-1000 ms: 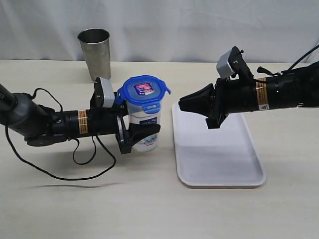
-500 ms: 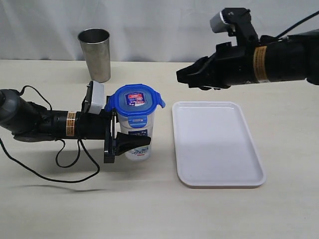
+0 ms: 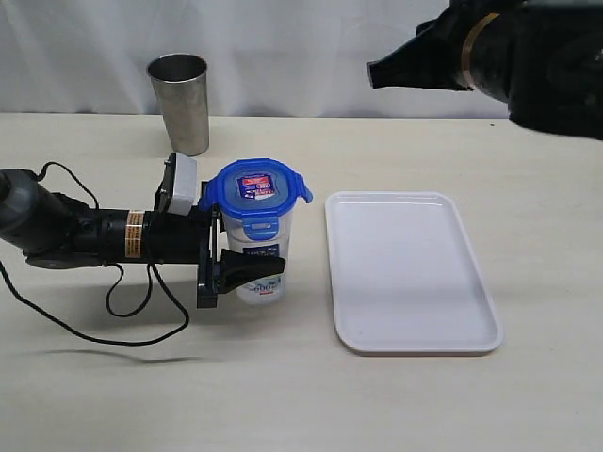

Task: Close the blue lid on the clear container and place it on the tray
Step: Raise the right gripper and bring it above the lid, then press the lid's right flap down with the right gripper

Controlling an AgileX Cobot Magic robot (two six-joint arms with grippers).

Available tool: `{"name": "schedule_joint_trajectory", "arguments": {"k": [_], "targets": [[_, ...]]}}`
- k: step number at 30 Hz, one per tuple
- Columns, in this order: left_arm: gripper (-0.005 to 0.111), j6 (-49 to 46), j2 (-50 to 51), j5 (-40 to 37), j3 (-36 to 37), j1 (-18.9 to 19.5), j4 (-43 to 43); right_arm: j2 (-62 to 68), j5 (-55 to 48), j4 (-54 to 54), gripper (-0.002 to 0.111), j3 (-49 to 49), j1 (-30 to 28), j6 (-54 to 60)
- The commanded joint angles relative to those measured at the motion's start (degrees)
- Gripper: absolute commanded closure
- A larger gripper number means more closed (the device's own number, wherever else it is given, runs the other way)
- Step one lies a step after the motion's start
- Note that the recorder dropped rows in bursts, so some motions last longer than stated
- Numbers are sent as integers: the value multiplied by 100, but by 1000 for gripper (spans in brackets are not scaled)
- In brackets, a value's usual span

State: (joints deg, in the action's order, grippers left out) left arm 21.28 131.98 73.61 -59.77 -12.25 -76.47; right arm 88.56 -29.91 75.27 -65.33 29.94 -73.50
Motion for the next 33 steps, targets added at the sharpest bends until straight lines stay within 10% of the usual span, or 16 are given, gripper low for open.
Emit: {"name": "schedule_joint_trajectory", "arguments": {"k": [1, 9, 33], "targets": [[107, 12, 22, -365, 15, -3, -330, -26, 611, -5446, 66, -398, -581, 4850], [107, 194, 22, -365, 15, -3, -978, 45, -1756, -11257, 51, -645, -746, 10140], [107, 314, 22, -365, 15, -3, -832, 1260, -1200, -12840, 60, -465, -710, 10772]]}}
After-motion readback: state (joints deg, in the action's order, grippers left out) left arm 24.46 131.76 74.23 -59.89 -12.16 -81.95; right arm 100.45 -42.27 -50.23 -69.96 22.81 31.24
